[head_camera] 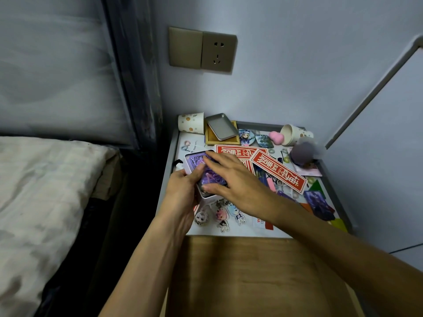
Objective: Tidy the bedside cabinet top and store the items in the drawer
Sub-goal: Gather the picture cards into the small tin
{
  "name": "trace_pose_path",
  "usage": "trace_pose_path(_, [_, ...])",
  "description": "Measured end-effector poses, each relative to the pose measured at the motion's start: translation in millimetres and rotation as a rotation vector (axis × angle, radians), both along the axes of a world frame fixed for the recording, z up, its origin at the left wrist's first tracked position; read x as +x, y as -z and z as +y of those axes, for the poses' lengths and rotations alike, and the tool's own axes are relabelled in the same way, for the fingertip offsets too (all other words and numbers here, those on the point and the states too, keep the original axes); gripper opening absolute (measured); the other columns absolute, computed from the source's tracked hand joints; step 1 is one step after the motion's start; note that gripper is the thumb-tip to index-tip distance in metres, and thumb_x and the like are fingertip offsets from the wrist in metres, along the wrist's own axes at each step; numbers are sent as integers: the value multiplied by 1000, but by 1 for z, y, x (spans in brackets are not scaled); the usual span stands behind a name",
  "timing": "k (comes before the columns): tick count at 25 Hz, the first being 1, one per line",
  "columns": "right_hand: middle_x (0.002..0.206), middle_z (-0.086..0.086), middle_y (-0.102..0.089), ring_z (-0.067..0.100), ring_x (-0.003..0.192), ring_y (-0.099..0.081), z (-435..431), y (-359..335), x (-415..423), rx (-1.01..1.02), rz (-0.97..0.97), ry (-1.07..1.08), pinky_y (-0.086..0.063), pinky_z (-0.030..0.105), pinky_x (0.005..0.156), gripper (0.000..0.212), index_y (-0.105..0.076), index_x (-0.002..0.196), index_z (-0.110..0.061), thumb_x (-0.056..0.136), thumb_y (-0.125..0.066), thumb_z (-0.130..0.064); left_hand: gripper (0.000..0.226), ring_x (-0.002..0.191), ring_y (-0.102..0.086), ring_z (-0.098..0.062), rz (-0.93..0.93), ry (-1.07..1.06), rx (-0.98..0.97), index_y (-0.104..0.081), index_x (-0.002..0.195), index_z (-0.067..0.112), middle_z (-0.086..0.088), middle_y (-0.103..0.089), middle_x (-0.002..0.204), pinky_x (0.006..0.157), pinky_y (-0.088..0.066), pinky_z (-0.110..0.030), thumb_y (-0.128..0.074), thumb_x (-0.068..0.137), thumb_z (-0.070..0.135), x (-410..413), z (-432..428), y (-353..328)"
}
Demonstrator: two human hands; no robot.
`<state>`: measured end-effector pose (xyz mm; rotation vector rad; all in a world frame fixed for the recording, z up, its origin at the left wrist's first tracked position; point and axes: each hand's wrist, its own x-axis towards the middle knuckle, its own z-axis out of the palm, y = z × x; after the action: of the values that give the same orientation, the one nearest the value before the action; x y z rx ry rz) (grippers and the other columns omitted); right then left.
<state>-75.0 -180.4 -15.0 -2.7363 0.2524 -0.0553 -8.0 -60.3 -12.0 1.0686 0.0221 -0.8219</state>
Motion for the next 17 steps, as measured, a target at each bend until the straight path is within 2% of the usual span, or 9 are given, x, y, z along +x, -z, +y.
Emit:
trace_pose_path(3, [161,-10,-12,2,144,-4,2,0,-2,16,6,-7,-1,18,108,69,-19,154,-22,96,-50,-44,19,54,-68,-16,-9,-2,17,-61,107,-8,-9,-71,66,49,-55,-24,-53,98,7,0,-1,2])
trace_pose_path(5, [159,-11,-19,-2,139,-9,3,0,-7,103,-66,22,-6,19,110,63,-26,152,-23,96,-51,-40,17,59,-69,-20,-10,3,30,-62,105,-6,-12,-72,72,55,-60,-32,-55,98,8,1,-3,5])
trace_pose_path(7, [148,-6,-39,2,133,-29,-11,6,-23,197,-237,194,-23,20,107,49,-43,144,-21,97,-55,-31,11,60,-69,-22,-5,9,69,-63,98,0,-11,-73,74,63,-59,-38,-57,96,8,0,-6,7])
trace_pose_path(9, [132,2,-55,12,118,-52,-48,18,-49,175,-292,457,-39,20,93,35,-56,129,-16,94,-60,-20,7,57,-69,-21,-5,19,116,-62,94,4,-9,-73,73,59,-57,-35,-59,95,9,-3,-9,9])
trace_pose_path(11, [123,9,-61,17,100,-59,-93,29,-84,28,-93,715,-45,24,80,33,-59,122,-12,90,-66,-20,9,57,-69,-19,-14,53,135,-63,97,3,-9,-73,76,52,-55,-29,-60,95,11,-6,-10,12])
trace_pose_path(13, [117,13,-61,18,86,-55,-126,37,-117,-88,162,871,-45,27,70,39,-58,119,-9,88,-69,-29,19,62,-71,-20,-25,88,141,-61,108,0,-12,-74,85,57,-57,-31,-61,94,13,-10,-12,14])
trace_pose_path(14, [115,15,-61,19,83,-55,-134,39,-128,-108,231,911,-44,27,66,43,-57,119,-8,87,-70,-32,24,64,-71,-21,-30,98,145,-60,113,-1,-14,-74,90,60,-58,-33,-61,94,14,-11,-13,14])
trace_pose_path(17, [102,12,-65,17,71,-56,-144,49,-140,-71,245,933,-41,22,53,34,-58,103,-11,84,-72,-35,27,69,-71,-24,-48,117,152,-58,117,-2,-15,-74,94,69,-58,-40,-61,95,14,-17,-19,13])
